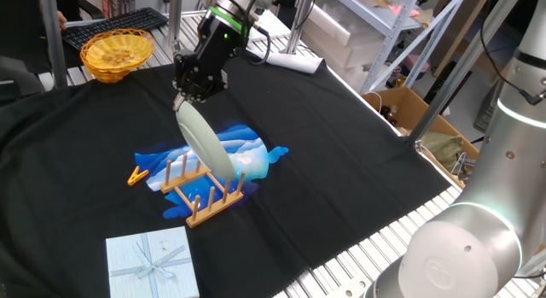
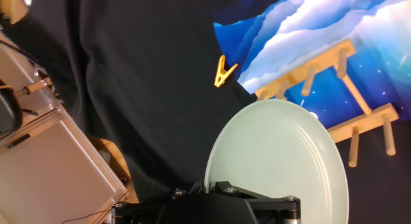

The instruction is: Put the dish on the dish rack

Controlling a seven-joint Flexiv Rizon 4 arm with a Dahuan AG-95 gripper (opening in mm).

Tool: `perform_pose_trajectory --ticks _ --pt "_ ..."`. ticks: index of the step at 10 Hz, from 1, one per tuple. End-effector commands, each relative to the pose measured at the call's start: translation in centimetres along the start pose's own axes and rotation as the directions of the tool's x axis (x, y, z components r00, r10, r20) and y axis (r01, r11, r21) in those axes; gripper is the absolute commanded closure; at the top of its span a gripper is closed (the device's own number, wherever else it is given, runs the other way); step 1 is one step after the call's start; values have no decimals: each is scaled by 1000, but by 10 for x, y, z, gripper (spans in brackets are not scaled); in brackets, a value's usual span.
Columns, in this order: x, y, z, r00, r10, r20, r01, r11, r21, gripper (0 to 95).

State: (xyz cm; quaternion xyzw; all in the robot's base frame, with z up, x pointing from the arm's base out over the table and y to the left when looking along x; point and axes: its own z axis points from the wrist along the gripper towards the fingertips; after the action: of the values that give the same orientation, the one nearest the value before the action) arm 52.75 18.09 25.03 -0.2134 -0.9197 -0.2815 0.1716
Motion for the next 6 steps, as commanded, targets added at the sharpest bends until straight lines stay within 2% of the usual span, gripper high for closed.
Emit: perform_pose_trajectory --ticks 1,3,6 --pt "-1 1 0 1000 2 -12 -3 1000 -13 950" --pt "-1 0 1 1000 3 -28 -4 1000 -29 950" --pt "-1 -1 5 1000 0 -31 -1 999 -33 950"
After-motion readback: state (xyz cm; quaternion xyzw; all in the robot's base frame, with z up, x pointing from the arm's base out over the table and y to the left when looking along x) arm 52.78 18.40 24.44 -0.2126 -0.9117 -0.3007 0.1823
